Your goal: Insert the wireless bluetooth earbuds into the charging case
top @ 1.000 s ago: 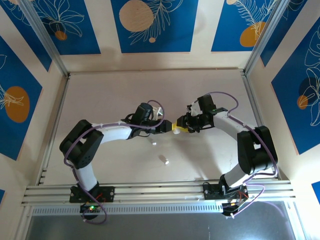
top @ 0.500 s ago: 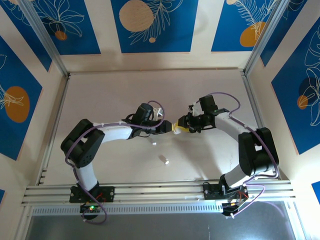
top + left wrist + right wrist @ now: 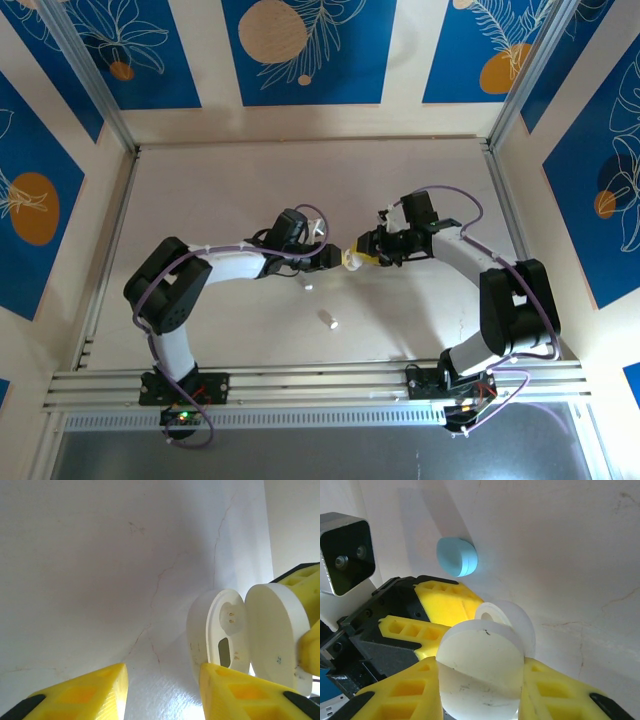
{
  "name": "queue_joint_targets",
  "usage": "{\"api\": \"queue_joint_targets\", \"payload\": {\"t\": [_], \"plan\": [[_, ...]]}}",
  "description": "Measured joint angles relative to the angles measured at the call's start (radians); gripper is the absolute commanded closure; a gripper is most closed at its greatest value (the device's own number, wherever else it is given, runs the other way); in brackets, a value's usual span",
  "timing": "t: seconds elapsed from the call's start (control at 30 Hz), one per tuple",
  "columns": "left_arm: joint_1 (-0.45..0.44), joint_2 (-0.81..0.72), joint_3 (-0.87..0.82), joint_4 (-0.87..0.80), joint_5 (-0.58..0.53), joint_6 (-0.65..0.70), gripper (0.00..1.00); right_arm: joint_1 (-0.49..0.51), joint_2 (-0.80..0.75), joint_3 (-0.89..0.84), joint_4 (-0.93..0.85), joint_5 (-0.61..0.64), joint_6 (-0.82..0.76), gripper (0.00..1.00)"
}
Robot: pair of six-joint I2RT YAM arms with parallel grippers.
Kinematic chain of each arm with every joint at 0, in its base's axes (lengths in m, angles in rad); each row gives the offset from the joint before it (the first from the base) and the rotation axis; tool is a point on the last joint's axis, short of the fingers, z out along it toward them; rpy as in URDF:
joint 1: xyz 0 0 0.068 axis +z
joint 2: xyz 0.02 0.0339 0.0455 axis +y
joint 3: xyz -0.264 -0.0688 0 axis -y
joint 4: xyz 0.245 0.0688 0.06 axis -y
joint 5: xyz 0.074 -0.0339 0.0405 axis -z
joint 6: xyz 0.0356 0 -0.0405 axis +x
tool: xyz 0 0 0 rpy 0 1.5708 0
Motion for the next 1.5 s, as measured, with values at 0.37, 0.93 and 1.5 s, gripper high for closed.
{"api": "queue_joint_targets", "payload": {"t": [0.37, 0.93, 1.5], "plan": [[0.0, -0.061, 0.0, -0.031, -0.016, 0.018, 0.64, -0.011, 0.0, -0.006, -0.001, -0.008, 0.0, 0.7], [0.003, -0.087, -0.001, 0.037, 0.05, -0.053, 1.0, -0.013, 0.0, -0.009, 0.006, -0.015, 0.0, 0.69], [0.066, -0.22, -0.08, -0.049, -0.011, 0.015, 0.71, 0.14, 0.061, 0.04, -0.082, 0.141, -0.06, 0.48]]}}
